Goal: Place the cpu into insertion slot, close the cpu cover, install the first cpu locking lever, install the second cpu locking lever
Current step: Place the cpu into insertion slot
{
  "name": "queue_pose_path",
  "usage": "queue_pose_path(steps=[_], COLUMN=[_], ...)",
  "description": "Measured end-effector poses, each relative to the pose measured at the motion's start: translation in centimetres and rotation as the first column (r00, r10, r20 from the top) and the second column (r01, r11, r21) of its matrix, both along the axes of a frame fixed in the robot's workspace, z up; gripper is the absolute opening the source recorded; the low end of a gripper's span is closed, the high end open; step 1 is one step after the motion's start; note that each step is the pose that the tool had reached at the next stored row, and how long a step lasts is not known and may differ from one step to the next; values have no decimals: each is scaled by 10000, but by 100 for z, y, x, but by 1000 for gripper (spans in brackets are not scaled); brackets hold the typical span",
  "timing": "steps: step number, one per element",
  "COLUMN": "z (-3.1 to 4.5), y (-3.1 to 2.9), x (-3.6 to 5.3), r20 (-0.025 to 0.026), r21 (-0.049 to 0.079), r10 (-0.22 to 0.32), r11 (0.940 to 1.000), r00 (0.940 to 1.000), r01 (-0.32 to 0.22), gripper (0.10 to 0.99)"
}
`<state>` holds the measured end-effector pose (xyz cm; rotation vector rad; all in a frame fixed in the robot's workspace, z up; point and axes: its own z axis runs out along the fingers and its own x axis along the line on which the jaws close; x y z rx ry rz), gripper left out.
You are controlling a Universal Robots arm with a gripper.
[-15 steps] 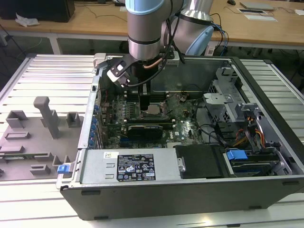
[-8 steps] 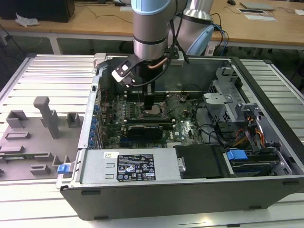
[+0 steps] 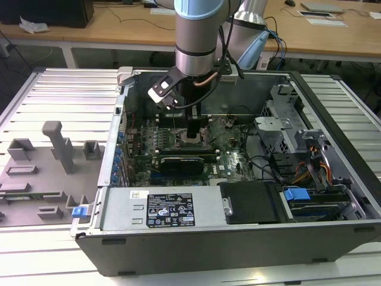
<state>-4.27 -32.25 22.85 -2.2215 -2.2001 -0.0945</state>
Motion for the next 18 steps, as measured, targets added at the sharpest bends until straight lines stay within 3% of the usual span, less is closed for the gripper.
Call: queue_pose_path(steps=[2, 3, 4, 5, 10, 16, 18], z=[0, 0, 0, 0, 0, 2, 36], y=[0, 0, 0, 0, 0, 1, 1], x=[2, 4, 5, 7, 14, 19, 19], r20=[0, 0, 0, 0, 0, 0, -1], r21=[0, 1, 0, 0, 0, -8, -12], r10=[0, 0, 0, 0, 0, 1, 1], r11=[10000, 10000, 10000, 10000, 10000, 10000, 10000], r00=[10000, 10000, 10000, 10000, 10000, 10000, 10000], r01=[0, 0, 0, 0, 0, -1, -1], gripper=[525, 525, 404, 404, 106, 106, 106])
